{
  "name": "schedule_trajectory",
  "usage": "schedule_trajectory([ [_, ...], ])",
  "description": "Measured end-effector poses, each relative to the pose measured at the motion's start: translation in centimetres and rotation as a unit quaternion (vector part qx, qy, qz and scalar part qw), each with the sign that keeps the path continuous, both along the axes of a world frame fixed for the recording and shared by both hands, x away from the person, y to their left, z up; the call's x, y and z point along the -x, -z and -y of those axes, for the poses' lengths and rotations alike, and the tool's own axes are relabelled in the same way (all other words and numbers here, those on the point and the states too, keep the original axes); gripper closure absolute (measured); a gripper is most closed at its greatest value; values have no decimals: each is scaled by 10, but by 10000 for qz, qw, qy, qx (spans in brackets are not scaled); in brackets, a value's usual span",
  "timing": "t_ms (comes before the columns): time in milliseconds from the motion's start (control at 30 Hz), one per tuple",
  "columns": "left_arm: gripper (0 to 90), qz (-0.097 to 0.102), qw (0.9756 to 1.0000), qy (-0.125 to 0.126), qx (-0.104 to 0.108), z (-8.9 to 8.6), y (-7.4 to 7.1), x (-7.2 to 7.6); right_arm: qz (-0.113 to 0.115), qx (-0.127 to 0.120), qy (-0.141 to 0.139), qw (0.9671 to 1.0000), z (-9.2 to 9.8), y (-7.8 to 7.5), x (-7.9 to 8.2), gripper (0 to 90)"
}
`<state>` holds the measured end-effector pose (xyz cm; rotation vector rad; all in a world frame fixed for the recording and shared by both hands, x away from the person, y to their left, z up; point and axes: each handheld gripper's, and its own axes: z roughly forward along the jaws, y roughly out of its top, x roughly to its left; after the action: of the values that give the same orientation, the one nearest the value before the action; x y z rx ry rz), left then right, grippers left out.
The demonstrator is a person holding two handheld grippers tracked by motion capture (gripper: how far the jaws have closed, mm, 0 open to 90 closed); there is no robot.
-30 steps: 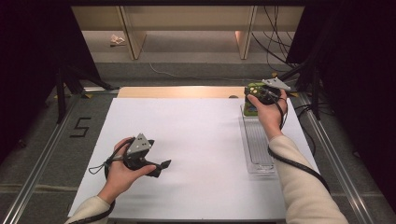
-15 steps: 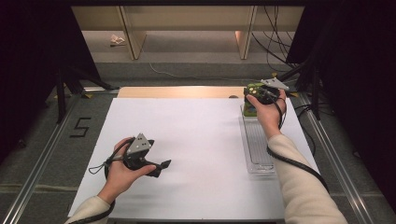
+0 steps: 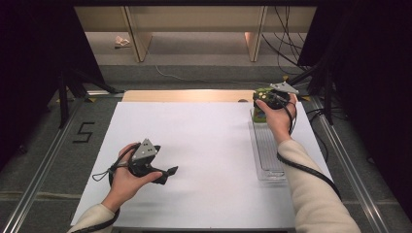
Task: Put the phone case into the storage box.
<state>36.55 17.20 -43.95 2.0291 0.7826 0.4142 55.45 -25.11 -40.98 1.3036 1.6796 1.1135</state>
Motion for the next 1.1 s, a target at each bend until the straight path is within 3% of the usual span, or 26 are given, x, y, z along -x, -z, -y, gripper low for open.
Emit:
schedule_trajectory([
  [1100,32,-3,10000,17,-6,1,1,0,-172,21,38,9998,0,12,-8,171],
])
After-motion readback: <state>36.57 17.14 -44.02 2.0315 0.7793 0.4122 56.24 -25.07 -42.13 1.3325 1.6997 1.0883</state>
